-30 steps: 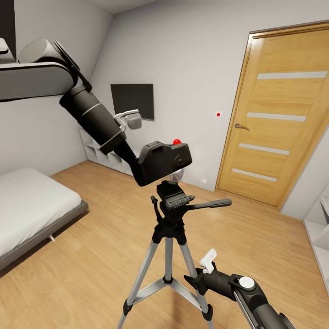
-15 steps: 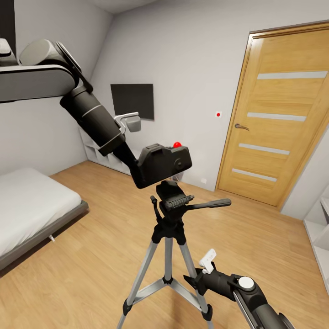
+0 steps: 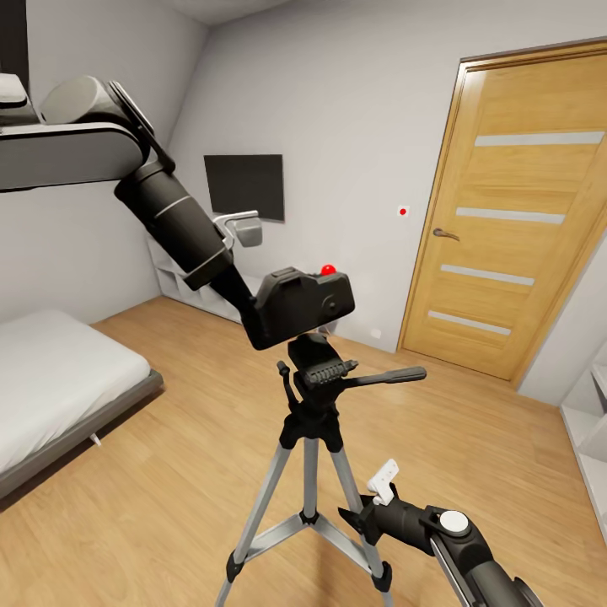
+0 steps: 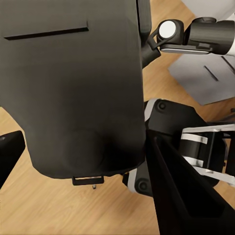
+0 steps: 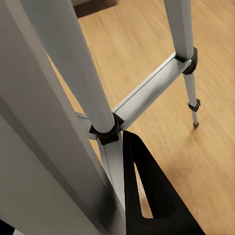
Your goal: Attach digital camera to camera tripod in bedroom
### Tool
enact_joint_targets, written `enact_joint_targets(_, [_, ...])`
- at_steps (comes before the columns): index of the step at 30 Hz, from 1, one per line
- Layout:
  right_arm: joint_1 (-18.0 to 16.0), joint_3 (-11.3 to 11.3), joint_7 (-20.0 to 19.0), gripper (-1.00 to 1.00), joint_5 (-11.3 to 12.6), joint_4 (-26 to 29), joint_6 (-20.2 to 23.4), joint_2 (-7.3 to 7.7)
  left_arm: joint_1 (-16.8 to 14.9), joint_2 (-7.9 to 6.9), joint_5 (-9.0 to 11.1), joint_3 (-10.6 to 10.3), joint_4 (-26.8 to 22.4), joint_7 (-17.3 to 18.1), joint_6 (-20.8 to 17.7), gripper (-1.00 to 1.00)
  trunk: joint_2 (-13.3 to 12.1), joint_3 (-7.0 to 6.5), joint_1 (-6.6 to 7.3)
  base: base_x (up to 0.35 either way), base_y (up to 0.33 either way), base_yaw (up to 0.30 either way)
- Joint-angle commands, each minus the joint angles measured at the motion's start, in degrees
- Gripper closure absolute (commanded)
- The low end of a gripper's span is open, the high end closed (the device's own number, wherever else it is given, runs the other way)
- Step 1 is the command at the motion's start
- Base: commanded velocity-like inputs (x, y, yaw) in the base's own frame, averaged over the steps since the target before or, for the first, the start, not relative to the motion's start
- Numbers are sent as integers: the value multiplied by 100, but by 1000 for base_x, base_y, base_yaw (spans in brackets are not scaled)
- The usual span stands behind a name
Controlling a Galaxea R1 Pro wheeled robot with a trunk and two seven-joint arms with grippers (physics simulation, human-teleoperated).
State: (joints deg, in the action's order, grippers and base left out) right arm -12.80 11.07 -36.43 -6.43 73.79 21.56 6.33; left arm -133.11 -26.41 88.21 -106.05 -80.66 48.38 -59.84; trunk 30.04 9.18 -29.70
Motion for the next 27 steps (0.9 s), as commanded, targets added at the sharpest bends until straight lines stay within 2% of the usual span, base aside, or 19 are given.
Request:
enact_joint_targets(1, [-4,0,31,100,-430,-427,-181,0,-14,9,-5,-13,3,34,-16,100,9,13,-4,0,0,0])
enact_joint_targets(27, [-3,9,274,100,-424,-427,-275,0,12,114,-23,-12,201,48,-16,100,9,13,-4,0,0,0])
